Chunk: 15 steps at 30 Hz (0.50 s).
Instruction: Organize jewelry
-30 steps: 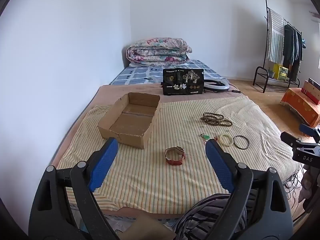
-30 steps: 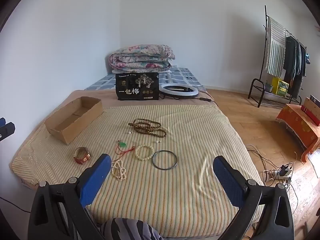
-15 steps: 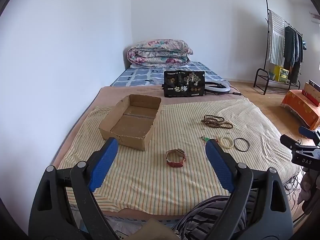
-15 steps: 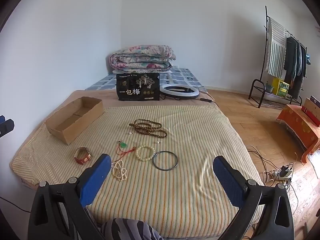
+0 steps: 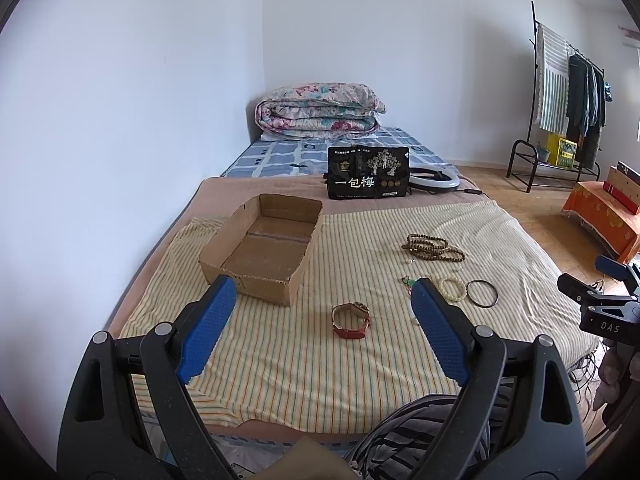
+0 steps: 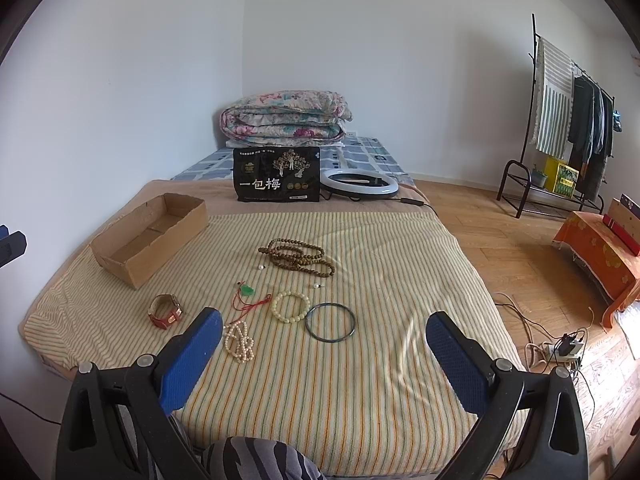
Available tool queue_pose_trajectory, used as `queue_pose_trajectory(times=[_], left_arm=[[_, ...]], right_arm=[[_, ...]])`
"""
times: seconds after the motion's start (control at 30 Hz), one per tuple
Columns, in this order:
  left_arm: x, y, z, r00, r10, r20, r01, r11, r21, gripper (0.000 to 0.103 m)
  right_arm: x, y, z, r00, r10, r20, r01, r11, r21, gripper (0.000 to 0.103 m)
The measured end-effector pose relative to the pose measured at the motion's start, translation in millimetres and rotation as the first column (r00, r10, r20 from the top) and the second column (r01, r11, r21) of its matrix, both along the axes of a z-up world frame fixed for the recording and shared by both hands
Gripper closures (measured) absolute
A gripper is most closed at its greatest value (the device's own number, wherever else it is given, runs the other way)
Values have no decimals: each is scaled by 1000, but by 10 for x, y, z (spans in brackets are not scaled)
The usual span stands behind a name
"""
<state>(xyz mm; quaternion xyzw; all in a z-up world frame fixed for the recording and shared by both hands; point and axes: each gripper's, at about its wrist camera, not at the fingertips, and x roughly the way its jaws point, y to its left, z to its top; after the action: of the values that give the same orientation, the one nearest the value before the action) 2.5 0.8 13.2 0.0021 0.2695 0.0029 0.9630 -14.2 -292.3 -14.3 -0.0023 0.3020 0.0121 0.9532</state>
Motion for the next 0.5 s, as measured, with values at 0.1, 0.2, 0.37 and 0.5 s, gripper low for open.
queue_pose_trajectory(times=[0.1,0.2,0.37,0.5], left_arm=[[-6,-1,0,1000,0,2,0,1000,-1,12],[-12,-2,-3,1000,0,3,0,1000,-1,12],[-19,-2,-8,1000,1,5,-1,1000,-1,12],[-23,-1,-8,1000,1,6,-1,1000,-2,12]], right_arm=[[0,1,-7,1000,2,0,-2,1000,0,0],[-2,0,-10,1000,3,0,-3,1000,-1,0],[2,0,-9,1000,2,0,-2,1000,-1,0],[-4,-4,-17,1000,2,1,-2,1000,-2,0]])
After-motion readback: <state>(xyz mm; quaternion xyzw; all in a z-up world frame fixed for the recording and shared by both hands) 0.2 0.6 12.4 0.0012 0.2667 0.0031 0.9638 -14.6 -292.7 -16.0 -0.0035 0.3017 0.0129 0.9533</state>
